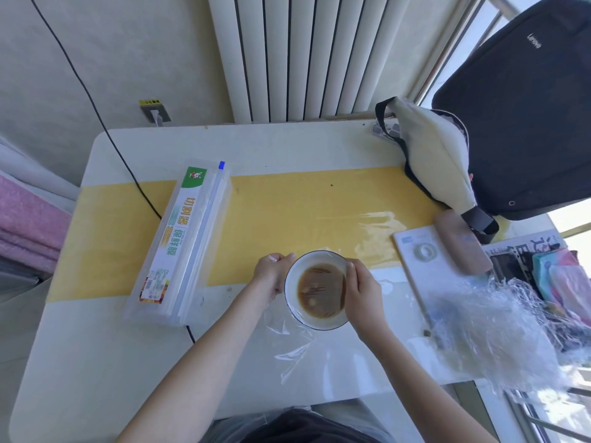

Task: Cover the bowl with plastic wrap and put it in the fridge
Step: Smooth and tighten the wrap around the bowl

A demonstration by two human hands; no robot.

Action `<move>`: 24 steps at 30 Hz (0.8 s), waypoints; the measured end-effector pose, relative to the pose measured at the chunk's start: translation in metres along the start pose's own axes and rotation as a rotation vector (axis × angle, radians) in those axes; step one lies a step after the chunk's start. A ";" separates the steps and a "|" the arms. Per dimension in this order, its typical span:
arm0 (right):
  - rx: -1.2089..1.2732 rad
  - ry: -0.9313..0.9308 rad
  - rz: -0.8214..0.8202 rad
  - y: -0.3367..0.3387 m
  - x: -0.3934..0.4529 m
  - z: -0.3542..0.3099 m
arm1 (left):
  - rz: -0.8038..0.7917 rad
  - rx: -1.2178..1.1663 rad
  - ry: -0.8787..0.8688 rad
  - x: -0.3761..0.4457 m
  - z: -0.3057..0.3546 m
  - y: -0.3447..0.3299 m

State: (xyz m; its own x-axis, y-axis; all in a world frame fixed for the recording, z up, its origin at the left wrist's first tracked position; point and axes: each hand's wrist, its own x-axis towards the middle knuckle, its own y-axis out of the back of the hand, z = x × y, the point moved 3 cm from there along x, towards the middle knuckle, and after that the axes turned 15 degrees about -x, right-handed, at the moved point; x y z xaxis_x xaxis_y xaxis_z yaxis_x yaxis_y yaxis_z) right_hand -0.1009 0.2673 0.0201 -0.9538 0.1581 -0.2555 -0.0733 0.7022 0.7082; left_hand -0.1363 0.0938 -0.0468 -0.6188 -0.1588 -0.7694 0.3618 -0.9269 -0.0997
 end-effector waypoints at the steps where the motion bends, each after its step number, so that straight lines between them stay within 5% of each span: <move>1: 0.011 0.000 -0.005 0.000 -0.001 -0.003 | -0.031 -0.013 0.007 -0.004 0.001 -0.001; 13: -0.038 0.133 -0.057 0.008 -0.005 -0.023 | -0.393 0.035 0.126 -0.064 0.001 -0.003; 24: -0.109 0.216 -0.104 0.006 -0.003 -0.029 | -0.337 -0.076 0.090 -0.091 -0.004 0.003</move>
State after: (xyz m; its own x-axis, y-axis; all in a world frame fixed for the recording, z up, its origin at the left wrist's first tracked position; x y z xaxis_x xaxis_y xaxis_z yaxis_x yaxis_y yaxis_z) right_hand -0.1067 0.2506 0.0447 -0.9787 -0.0715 -0.1923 -0.1941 0.6264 0.7549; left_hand -0.0763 0.1065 0.0203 -0.6492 0.1859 -0.7375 0.2004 -0.8936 -0.4017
